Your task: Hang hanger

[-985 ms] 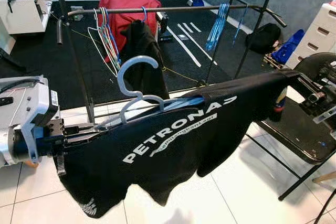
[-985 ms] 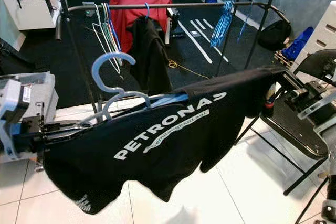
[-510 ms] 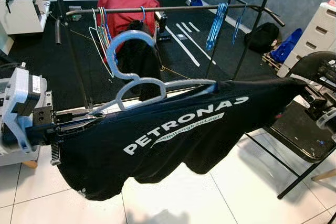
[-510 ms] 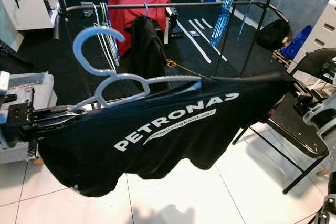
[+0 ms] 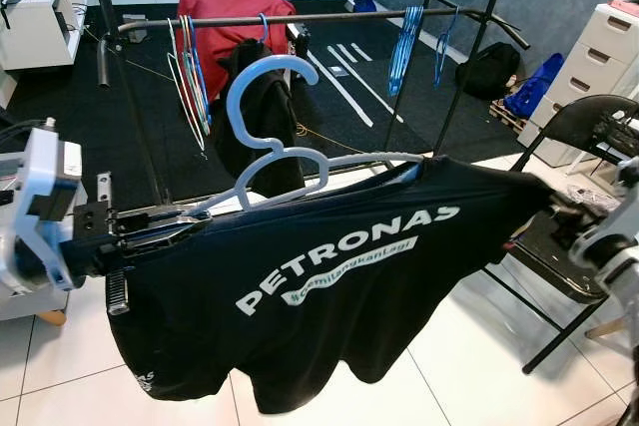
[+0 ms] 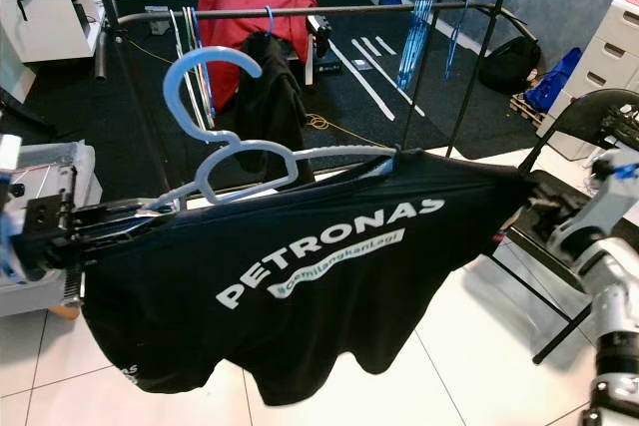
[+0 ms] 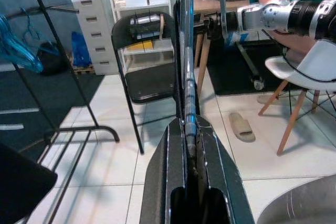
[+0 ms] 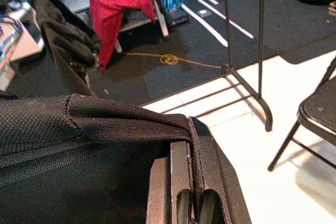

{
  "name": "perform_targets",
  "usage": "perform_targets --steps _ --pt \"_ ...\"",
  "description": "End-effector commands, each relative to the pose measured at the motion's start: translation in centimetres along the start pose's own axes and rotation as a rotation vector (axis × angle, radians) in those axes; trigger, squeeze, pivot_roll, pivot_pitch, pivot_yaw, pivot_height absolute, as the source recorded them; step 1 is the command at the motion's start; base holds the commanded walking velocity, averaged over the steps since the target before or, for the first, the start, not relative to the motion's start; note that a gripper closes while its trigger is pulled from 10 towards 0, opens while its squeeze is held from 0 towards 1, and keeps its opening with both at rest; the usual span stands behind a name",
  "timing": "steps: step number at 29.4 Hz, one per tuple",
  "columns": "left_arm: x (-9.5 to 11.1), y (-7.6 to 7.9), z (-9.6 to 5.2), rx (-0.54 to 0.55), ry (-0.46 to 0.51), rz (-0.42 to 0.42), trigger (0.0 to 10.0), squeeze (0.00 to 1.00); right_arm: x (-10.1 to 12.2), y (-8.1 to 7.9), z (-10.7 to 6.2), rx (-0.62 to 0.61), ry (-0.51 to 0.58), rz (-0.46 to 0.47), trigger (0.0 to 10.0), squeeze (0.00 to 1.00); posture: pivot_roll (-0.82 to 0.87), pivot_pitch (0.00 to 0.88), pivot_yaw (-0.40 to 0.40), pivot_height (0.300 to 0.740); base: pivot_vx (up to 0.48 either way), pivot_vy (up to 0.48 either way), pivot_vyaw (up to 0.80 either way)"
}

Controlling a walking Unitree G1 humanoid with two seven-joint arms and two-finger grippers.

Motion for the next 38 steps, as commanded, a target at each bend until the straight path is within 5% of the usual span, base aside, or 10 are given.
perform_targets --steps 1,15,16,17,18,32,33,35,37,38 --pt "-0.8 0.2 0.3 -0.005 -0.053 0.008 10.0 0.0 -0.1 1.2 -0.5 -0.081 0.004 -0.009 0.0 0.0 0.0 0.074 -0.076 0.74 0.0 0.0 0.0" --pt "-6.3 1.7 3.5 -0.073 -0.29 0.017 10.0 0.0 5.8 -2.1 0.3 0.084 0.298 0.056 0.0 0.0 0.0 0.077 -0.074 0.74 0.0 0.0 0.0" --pt "-6.6 1.6 3.9 -0.069 -0.299 0.028 10.0 0.0 5.8 -2.7 0.4 0.111 0.285 0.041 10.0 0.0 0.0 0.077 -0.076 0.74 0.0 0.0 0.0" --pt "-6.6 1.6 3.9 -0.069 -0.299 0.028 10.0 0.0 5.8 -2.7 0.4 0.111 0.285 0.041 10.0 0.0 0.0 0.077 -0.076 0.74 0.0 0.0 0.0" --pt "-6.7 1.5 4.1 -0.062 -0.303 0.037 10.0 0.0 5.6 -3.3 0.4 0.147 0.266 0.01 10.0 1.0 0.0 0.078 -0.076 0.74 0.0 0.0 0.0" --pt "-5.7 0.3 4.4 -0.015 -0.307 0.112 10.0 0.0 7.1 -2.0 -2.9 0.315 0.214 -0.204 10.0 1.0 -0.02 0.078 -0.074 0.74 0.0 0.0 0.0" --pt "-5.7 1.1 5.4 -0.061 -0.301 0.124 10.0 0.0 6.9 -4.8 -3.5 0.486 0.22 -0.2 10.0 0.75 -0.02 0.074 -0.074 0.74 0.0 0.0 0.0" --pt "-5.7 1.4 5.7 -0.076 -0.3 0.127 10.0 0.0 6.5 -6.0 -3.9 0.564 0.209 -0.208 10.0 0.75 -0.02 0.074 -0.074 0.74 0.0 0.0 0.0" --pt "-5.8 2.1 6.5 -0.117 -0.296 0.131 10.0 0.0 5.2 -9.4 -5.4 0.789 0.156 -0.256 10.0 0.0 -0.02 0.071 -0.073 0.74 0.0 0.0 0.0" --pt "-5.8 2.1 6.5 -0.117 -0.296 0.131 10.0 0.0 5.2 -9.4 -5.4 0.789 0.156 -0.256 10.0 0.0 -0.02 0.071 -0.073 0.74 0.0 0.0 0.0"
Point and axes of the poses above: a point about 5 cm out from each wrist's last joint towards the gripper, its own z axis pointing out of the wrist towards the gripper, its own x axis along the axis of the wrist's last joint, y = z × x, the point moved 4 cm from there along z, pointing out of the wrist towards the gripper, and after that the axes turned 14 degrees about -z, right-handed, at the moved point
